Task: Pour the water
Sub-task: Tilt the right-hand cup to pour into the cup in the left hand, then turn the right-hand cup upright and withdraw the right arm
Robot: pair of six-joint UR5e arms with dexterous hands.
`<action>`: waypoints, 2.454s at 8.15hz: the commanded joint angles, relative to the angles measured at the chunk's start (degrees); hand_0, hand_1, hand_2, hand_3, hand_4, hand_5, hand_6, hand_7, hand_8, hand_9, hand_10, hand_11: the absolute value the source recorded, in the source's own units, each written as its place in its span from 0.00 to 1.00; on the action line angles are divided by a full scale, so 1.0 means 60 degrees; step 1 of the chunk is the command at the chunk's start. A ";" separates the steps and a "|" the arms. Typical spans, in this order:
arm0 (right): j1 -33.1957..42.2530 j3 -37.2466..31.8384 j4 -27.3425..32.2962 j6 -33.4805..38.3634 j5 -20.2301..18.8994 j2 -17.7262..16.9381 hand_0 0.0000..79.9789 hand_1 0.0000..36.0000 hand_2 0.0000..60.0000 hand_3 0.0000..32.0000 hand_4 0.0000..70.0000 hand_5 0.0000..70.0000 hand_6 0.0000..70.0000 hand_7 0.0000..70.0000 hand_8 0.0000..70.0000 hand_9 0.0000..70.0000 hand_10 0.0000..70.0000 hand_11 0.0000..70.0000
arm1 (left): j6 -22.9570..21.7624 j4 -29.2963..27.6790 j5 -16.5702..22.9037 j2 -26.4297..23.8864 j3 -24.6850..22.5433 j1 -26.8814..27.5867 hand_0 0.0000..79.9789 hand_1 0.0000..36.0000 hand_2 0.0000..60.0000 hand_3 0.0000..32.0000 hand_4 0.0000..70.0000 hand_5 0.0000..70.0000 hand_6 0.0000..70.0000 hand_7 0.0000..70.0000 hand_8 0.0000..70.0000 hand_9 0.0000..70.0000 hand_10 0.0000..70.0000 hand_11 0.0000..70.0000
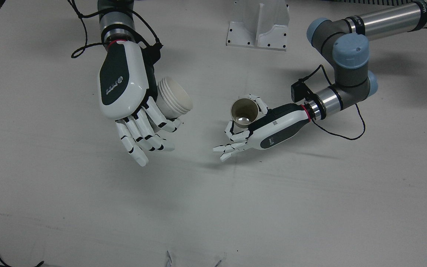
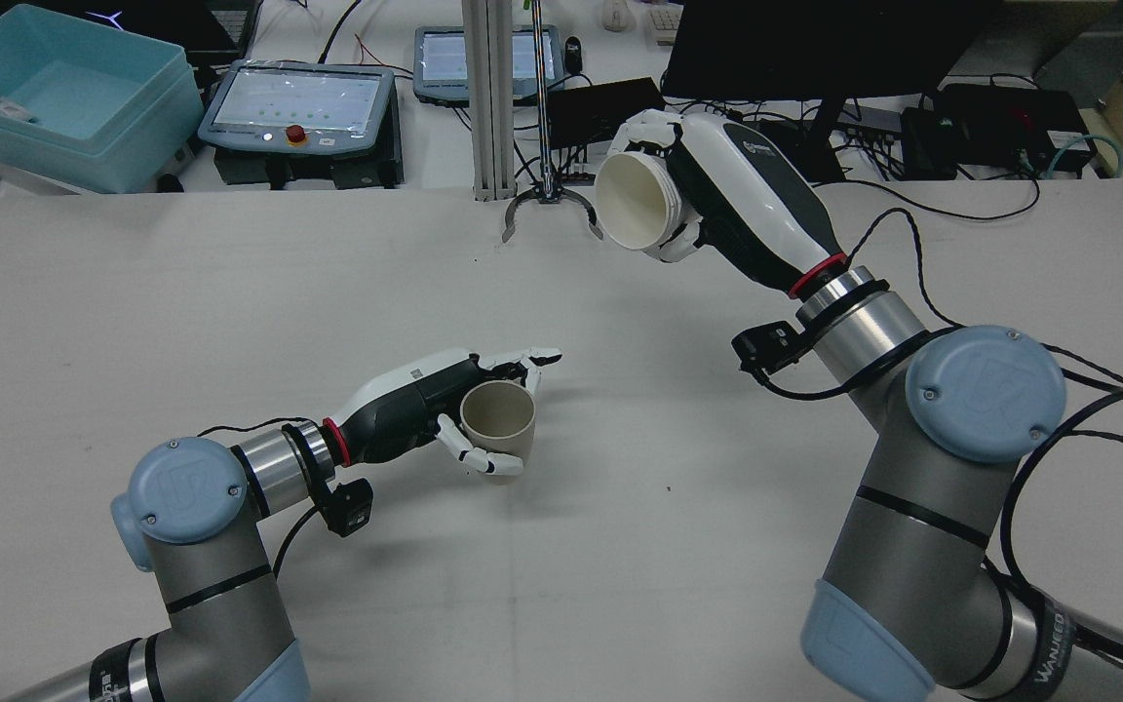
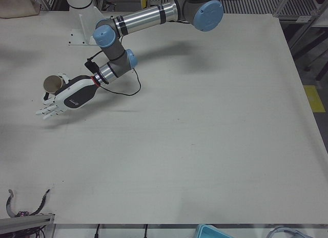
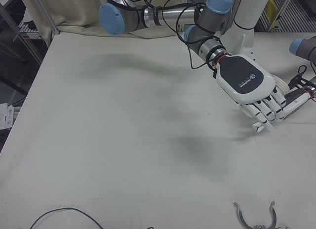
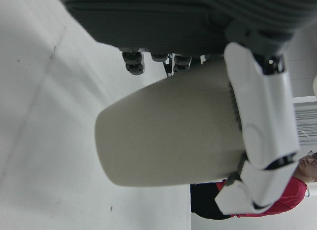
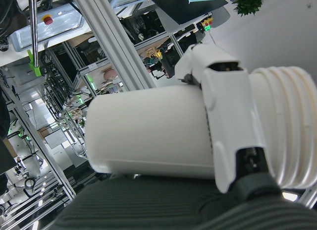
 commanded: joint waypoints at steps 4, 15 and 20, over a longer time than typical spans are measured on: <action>-0.1055 -0.1015 -0.0059 -0.1334 -0.0997 0.1166 1.00 1.00 1.00 0.00 0.27 0.90 0.38 0.54 0.39 0.57 0.13 0.26 | 0.0000 -0.0048 -0.0017 0.0016 0.0062 -0.0048 0.62 1.00 1.00 0.00 0.24 1.00 0.00 0.23 0.00 0.03 0.08 0.15; 0.1975 0.0088 0.0131 0.6097 0.1808 -0.1660 1.00 1.00 0.74 0.00 0.30 0.66 0.38 0.52 0.45 0.64 0.17 0.31 | -0.1828 -0.2034 -0.0061 0.5384 0.0030 -0.5301 0.61 1.00 1.00 0.00 0.24 1.00 0.00 0.21 0.00 0.02 0.08 0.15; 0.0823 -0.2916 0.1406 1.0305 0.2692 -0.1939 0.93 0.73 0.22 0.00 0.27 0.51 0.34 0.48 0.48 0.68 0.20 0.33 | -0.2197 -0.3499 -0.0120 0.6827 0.0965 -0.5981 0.62 1.00 1.00 0.00 0.24 1.00 0.00 0.20 0.00 0.02 0.07 0.14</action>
